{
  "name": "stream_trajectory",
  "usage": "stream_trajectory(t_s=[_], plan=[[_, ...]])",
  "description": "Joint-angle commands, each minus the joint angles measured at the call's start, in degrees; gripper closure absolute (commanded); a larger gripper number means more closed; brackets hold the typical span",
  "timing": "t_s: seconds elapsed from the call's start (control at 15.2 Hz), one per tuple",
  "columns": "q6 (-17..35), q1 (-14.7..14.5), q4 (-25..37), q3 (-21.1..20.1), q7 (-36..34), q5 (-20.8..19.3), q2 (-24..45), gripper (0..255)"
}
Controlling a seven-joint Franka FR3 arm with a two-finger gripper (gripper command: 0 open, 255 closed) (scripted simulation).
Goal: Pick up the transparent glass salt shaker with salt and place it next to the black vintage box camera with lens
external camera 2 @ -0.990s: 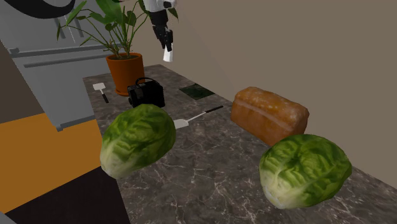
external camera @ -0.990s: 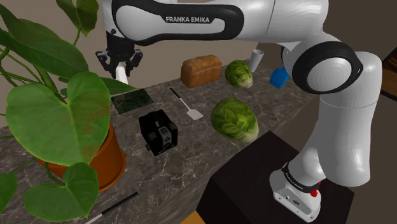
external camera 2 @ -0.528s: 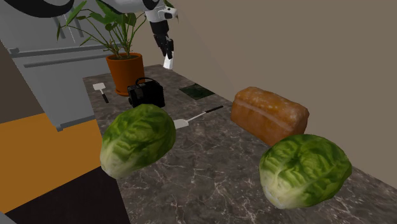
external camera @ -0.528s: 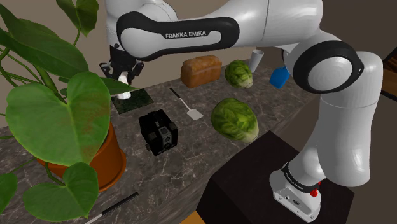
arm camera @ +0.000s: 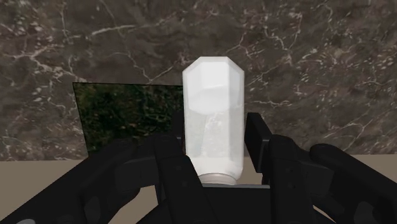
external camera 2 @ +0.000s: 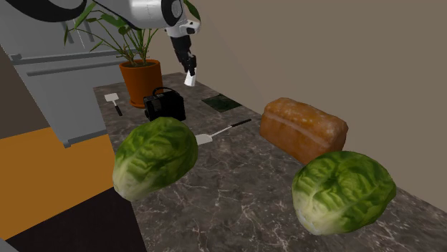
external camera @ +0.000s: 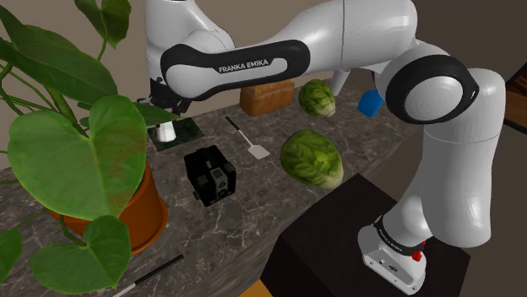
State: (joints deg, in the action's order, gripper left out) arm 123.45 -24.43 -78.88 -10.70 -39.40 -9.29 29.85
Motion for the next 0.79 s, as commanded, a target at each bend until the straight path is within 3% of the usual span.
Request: stream_trajectory(t_s=[0.0,0.73], plan=[[1.5,0.1,-1.3,0.1,-0.1,-0.1,0.2,255],[8.6,0.0,-6.0,0.6,-1.0,-1.0,2.6,255]])
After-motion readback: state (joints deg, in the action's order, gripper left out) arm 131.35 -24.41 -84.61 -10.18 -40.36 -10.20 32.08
